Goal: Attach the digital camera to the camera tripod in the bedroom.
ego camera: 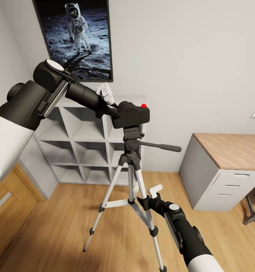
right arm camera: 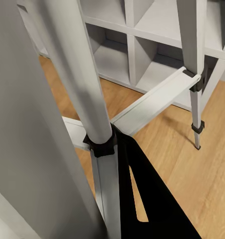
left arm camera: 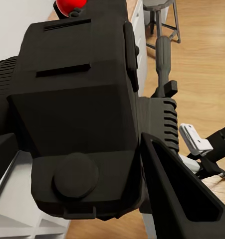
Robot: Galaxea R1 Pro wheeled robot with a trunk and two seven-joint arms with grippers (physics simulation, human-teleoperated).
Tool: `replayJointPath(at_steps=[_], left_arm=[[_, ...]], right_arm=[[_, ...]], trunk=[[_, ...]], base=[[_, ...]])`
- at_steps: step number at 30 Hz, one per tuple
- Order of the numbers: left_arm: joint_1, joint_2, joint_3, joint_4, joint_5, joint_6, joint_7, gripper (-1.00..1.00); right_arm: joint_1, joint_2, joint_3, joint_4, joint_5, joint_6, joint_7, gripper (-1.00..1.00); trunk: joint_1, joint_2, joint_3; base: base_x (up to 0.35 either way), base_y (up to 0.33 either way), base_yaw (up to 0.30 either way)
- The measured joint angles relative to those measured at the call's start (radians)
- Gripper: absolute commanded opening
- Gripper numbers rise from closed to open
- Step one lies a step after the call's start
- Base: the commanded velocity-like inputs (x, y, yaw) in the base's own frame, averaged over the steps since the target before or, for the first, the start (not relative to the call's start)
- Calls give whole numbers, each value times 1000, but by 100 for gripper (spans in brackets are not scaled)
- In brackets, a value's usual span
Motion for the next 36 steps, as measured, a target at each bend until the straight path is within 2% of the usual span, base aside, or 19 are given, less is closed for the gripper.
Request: replayJointPath(at_steps=[16,17,36], left_arm=[[0,-4,0,7,0,0,1,-100],[0,-5,0,7,0,0,1,100],[0,-9,0,9,-1,-3,2,100]], right_arm=[[0,0,0,1,0,-1,0,-100],[0,0,0,1,0,-1,0,-100],[0,0,0,1,0,-1,0,-100]], trunk=[[0,0,0],[0,0,0],[0,0,0]], base=[[0,0,0],[0,0,0],[0,0,0]])
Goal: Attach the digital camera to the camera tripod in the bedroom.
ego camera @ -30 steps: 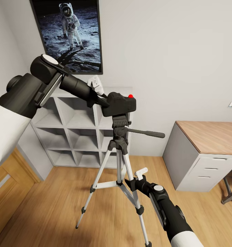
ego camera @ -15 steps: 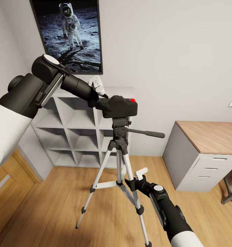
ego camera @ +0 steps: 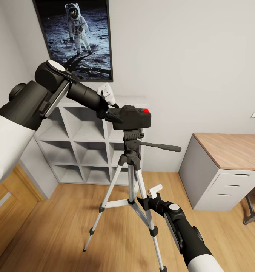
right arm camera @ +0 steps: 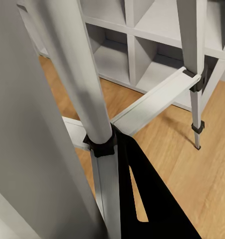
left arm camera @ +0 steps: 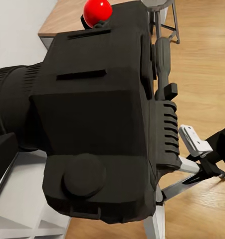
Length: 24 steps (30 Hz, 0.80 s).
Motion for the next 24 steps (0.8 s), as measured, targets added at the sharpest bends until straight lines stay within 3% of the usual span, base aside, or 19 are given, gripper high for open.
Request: replayJointPath(at_steps=[5,10,14,16,19,24], left_arm=[[0,3,31,5,3,6,20,100],[-1,4,221,6,4,16,64,100],[-1,15,337,16,5,43,82,100],[-1,31,376,31,4,79,101,100],[15,66,406,88,4,155,145,100],[128,102,422,262,7,200,176,100]], right_arm=[[0,0,0,-1,-1,1,0,-100],[0,0,0,0,-1,1,0,-100],[0,0,0,0,0,1,0,-100],[0,0,0,-1,0,1,0,-100],[0,0,0,-1,0,1,1,-100],[0,0,0,-1,0,2,1,-100]], trunk=[[0,0,0],[0,0,0],[0,0,0],[0,0,0],[0,0,0],[0,0,0]], base=[[0,0,0],[0,0,0],[0,0,0],[0,0,0],[0,0,0],[0,0,0]])
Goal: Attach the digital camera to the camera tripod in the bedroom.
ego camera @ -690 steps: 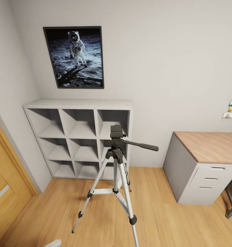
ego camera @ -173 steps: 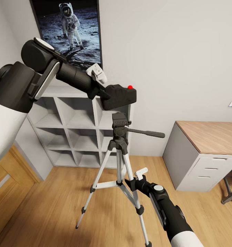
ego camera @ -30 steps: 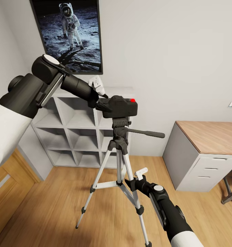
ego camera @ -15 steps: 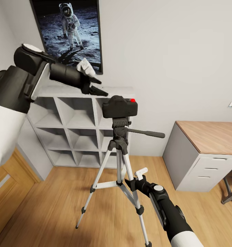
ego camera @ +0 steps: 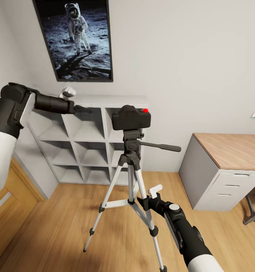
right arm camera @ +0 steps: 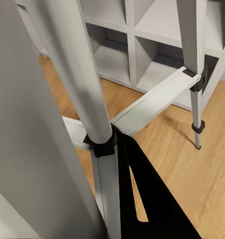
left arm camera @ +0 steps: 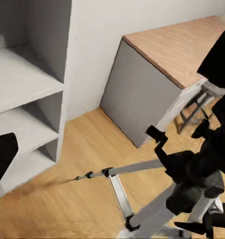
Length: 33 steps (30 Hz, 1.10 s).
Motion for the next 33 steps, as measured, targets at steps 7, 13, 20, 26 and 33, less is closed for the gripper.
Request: replayJointPath(at_steps=[7,13,20,26,33], left_arm=[[164,15,10,404,6,-32,17,100],[186,17,12,720,66,-280,19,100],[251,15,11,862,181,-458,25,100],[365,16,7,873,220,-470,75,100],[502,8,11,875,238,-470,201,100]], right_arm=[[0,0,0,2,0,-2,0,-100],[0,0,-1,0,0,0,0,-100],[0,0,-1,0,-1,0,0,-100],[0,0,-1,1,-1,-1,0,-100],[0,0,-1,1,0,-1,0,-100]], trunk=[[0,0,0],[0,0,0],[0,0,0],[0,0,0],[0,0,0]], base=[[0,0,0],[0,0,0],[0,0,0],[0,0,0],[0,0,0]])
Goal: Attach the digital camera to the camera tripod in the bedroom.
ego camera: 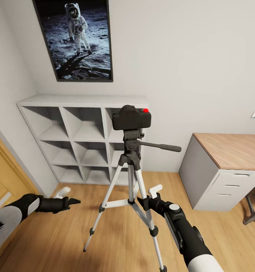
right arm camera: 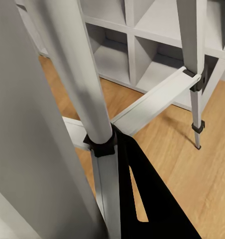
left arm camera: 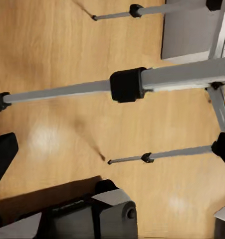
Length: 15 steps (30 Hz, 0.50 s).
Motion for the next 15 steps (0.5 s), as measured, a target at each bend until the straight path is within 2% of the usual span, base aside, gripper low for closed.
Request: replayJointPath(at_steps=[2,3,4,6,7,8,9,12,14,15], left_arm=[[37,-4,1,0,16,-4,57,100],[67,-7,-4,0,33,-8,135,100],[77,-8,1,-1,43,-9,168,100],[102,-10,0,0,70,-11,323,100],[106,-11,2,0,78,-10,370,100],[113,-13,1,0,89,-10,463,100],[118,-15,2,0,96,-10,513,100],[175,-43,3,0,142,-28,760,100],[209,-72,5,-1,171,-74,842,100],[220,-82,5,-1,179,-95,864,100]], right_arm=[[0,0,0,0,0,0,0,-100],[0,0,0,0,0,-1,0,-100],[0,0,0,0,1,0,1,-100],[0,0,0,0,2,0,2,-100],[0,0,0,0,2,0,2,-100],[0,0,0,0,2,0,2,-100],[0,0,0,0,2,0,3,-100],[0,0,0,0,2,0,2,-100],[0,0,0,0,2,0,3,-100],[0,0,0,0,2,0,3,-100]], trunk=[[0,0,0],[0,0,0],[0,0,0],[0,0,0],[0,0,0],[0,0,0],[0,0,0],[0,0,0],[0,0,0],[0,0,0]], base=[[0,0,0],[0,0,0],[0,0,0],[0,0,0],[0,0,0],[0,0,0],[0,0,0],[0,0,0],[0,0,0],[0,0,0]])
